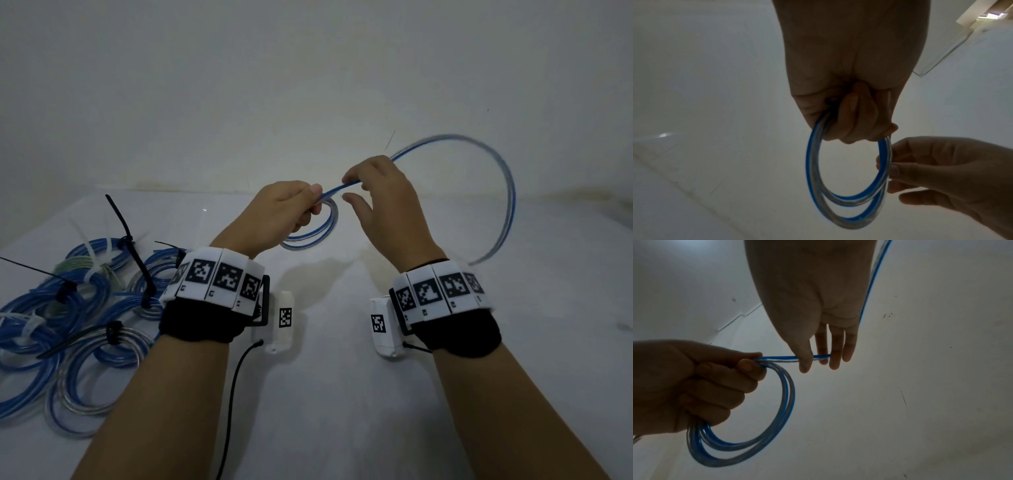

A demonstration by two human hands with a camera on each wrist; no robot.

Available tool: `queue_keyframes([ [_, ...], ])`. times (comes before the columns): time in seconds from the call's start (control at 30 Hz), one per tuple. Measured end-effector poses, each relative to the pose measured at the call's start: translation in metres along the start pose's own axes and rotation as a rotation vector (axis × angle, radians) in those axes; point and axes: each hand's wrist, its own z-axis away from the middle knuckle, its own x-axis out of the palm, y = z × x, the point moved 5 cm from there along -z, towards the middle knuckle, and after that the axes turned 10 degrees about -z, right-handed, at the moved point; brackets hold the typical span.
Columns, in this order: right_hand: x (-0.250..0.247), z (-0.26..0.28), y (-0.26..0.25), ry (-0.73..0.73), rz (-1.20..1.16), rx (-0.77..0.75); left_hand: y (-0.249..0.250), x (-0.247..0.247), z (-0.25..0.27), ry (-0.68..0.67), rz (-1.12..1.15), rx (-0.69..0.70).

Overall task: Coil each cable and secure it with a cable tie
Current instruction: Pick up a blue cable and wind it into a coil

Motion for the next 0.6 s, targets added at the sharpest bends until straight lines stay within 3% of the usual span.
queue_keyframes([
  [0.27, 0.001, 0.003, 0.015, -0.047, -0.224, 0.197, 0.006, -0.002, 0.0, 0.0, 0.309, -0.037],
  [0.5, 0.002, 0.007, 0.029, -0.123, -0.188, 0.25, -0.006, -0.009, -0.005, 0.026, 0.661, -0.094],
  [0.6, 0.0, 0.007, 0.033, -0.07, -0.173, 0.281, -0.007, -0.008, -0.006, 0.014, 0.772, -0.111],
])
